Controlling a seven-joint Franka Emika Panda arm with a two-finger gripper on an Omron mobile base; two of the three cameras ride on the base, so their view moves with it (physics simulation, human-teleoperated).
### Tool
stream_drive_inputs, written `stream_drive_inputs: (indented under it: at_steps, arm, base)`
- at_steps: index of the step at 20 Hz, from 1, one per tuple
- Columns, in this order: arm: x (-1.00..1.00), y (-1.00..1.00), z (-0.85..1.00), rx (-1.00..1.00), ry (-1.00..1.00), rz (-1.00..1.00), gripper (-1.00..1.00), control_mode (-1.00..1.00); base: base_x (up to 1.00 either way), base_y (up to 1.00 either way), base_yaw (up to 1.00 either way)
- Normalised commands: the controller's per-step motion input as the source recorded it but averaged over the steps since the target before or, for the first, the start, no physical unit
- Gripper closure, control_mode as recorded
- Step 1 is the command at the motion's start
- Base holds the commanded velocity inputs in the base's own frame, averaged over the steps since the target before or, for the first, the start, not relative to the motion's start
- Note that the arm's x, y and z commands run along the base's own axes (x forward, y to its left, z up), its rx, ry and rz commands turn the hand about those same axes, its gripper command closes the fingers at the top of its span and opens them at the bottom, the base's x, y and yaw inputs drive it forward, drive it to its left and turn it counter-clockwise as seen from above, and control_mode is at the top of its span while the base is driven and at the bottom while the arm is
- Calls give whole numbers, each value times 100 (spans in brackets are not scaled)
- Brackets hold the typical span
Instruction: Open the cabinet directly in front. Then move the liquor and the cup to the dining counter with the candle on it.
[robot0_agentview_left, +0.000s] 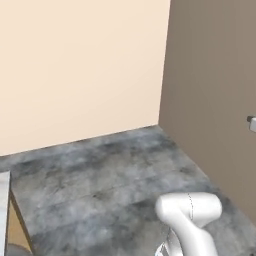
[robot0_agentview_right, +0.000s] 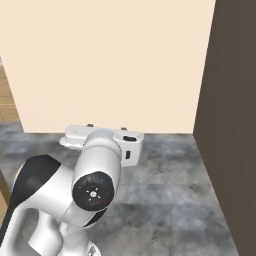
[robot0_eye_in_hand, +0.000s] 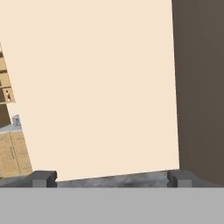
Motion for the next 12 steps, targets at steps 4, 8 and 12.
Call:
stream_drive_inputs:
  at_steps: [4,8,12]
  arm:
    - [0,0,0,0,0,0,-100,100]
    - [0,0,0,0,0,0,-100,100]
    - [0,0,0,0,0,0,-100,100]
  base:
    - [100,34,0]
    - [100,37,0]
    - [100,37,-3]
